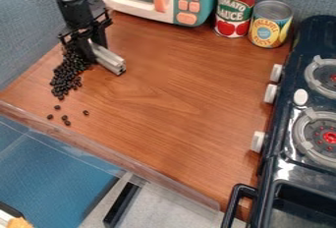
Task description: Sweep into pile
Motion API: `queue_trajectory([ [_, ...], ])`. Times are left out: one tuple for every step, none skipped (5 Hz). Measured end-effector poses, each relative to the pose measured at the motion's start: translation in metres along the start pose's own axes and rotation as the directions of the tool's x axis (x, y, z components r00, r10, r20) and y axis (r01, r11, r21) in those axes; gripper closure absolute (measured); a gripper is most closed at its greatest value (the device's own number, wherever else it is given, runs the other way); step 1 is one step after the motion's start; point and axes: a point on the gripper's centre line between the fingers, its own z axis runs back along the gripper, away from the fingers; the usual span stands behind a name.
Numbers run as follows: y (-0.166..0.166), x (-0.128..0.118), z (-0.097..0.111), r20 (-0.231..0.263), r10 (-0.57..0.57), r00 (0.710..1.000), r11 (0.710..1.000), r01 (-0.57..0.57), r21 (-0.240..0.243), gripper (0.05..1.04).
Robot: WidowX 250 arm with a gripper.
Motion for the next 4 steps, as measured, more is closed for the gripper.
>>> queue_trajectory([
  [0.005, -0.001, -0.001, -0.002, 0.003, 1.000, 1.000, -0.003, 0.010, 0.695],
  [0.005, -0.007, 0.003, -0.029, 0.009, 1.000, 1.000, -0.009, 0.003, 0.695],
  [-0.001, -0.025, 0.024, -0.101, 0.003, 0.995, 0.999, -0.007, -0.042, 0.695],
  [-0.014, -0.052, 0.049, -0.179, -0.027, 0.983, 0.997, 0.013, -0.074, 0.695],
])
